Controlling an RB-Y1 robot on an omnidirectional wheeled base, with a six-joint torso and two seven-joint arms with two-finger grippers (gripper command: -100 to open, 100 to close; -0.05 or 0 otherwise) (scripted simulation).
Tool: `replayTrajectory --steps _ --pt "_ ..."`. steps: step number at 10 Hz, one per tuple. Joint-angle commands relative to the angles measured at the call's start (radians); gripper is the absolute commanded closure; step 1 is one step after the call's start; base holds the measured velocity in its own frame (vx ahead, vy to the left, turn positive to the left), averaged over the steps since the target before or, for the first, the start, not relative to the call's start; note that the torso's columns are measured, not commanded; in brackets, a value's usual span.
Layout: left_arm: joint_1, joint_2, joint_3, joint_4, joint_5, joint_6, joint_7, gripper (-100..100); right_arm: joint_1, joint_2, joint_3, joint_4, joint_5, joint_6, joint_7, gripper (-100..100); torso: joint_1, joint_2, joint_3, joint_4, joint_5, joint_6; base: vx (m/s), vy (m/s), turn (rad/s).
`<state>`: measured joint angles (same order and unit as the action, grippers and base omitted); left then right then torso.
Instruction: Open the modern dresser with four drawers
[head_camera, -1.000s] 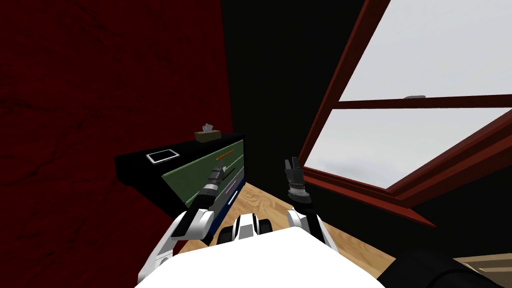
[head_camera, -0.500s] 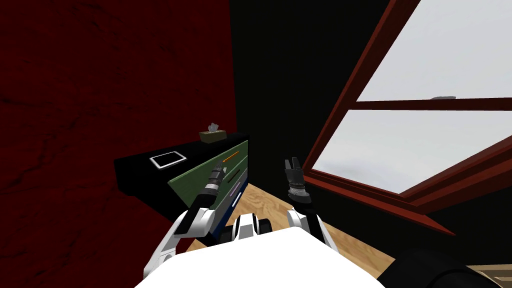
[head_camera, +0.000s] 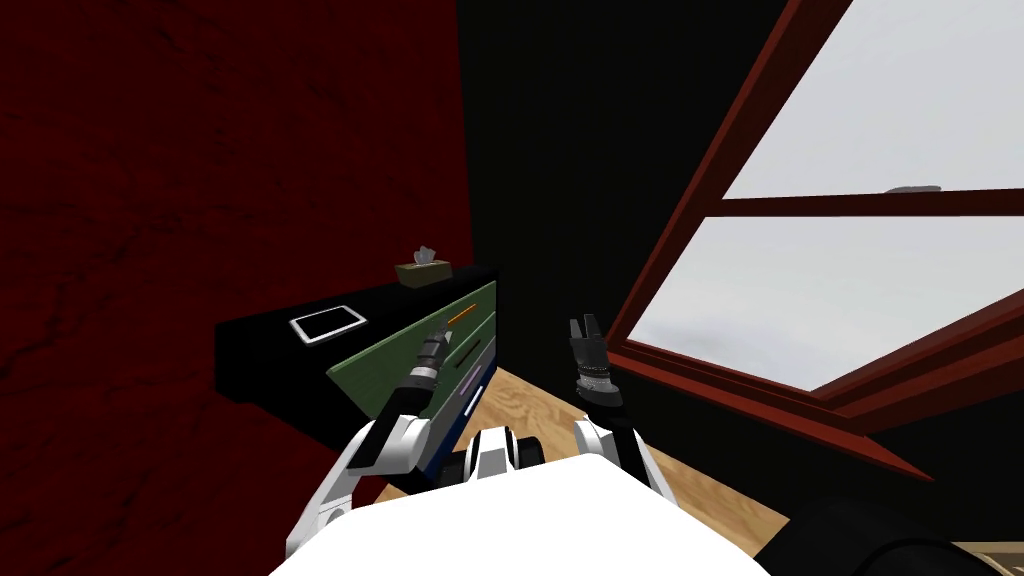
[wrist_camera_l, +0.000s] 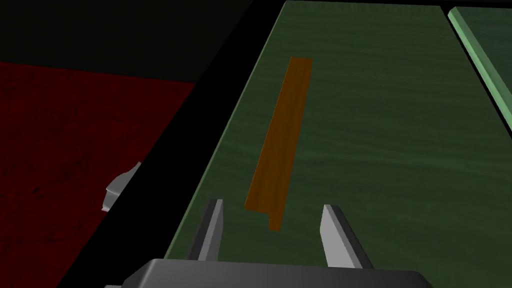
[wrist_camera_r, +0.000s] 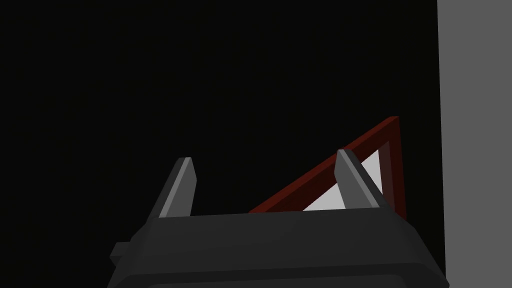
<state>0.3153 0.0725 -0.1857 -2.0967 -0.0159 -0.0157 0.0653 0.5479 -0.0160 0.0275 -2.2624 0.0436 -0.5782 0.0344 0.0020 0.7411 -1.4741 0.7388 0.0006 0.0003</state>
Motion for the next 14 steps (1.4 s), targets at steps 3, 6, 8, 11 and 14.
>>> replayTrajectory --steps 3,6,8,11,14 --pt "0.021 -0.007 -0.01 -0.039 -0.006 0.018 -0.005 100 0.0 0.0 0.0 0.0 0.0 0.0 0.0 0 -0.01 -0.001 0.0 0.0 -0.003 0.0 -0.079 -0.159 0.017" --pt "0.022 0.022 -0.011 -0.043 -0.006 0.018 -0.005 -100 0.0 0.0 0.0 0.0 0.0 0.0 0.0 0 0.004 -0.006 -0.004 -0.002 0.001 0.0 -0.03 -0.084 0.005" --pt "0.014 0.038 -0.007 -0.025 -0.002 0.004 -0.001 -100 0.0 0.0 0.0 0.0 0.0 0.0 0.0 0 0.004 -0.005 -0.003 -0.001 0.001 0.0 0.021 0.072 -0.002" --pt "0.0 0.008 0.001 0.015 0.006 -0.018 0.005 -100 0.0 0.0 0.0 0.0 0.0 0.0 0.0 0 0.0 -0.005 -0.003 -0.001 0.0 0.0 0.074 0.155 -0.007" --pt "0.006 0.018 0.0 -0.037 0.005 0.026 0.006 -100 0.0 0.0 0.0 0.0 0.0 0.0 0.0 0 -0.008 -0.004 -0.002 -0.001 -0.003 0.0 0.063 0.023 0.02"
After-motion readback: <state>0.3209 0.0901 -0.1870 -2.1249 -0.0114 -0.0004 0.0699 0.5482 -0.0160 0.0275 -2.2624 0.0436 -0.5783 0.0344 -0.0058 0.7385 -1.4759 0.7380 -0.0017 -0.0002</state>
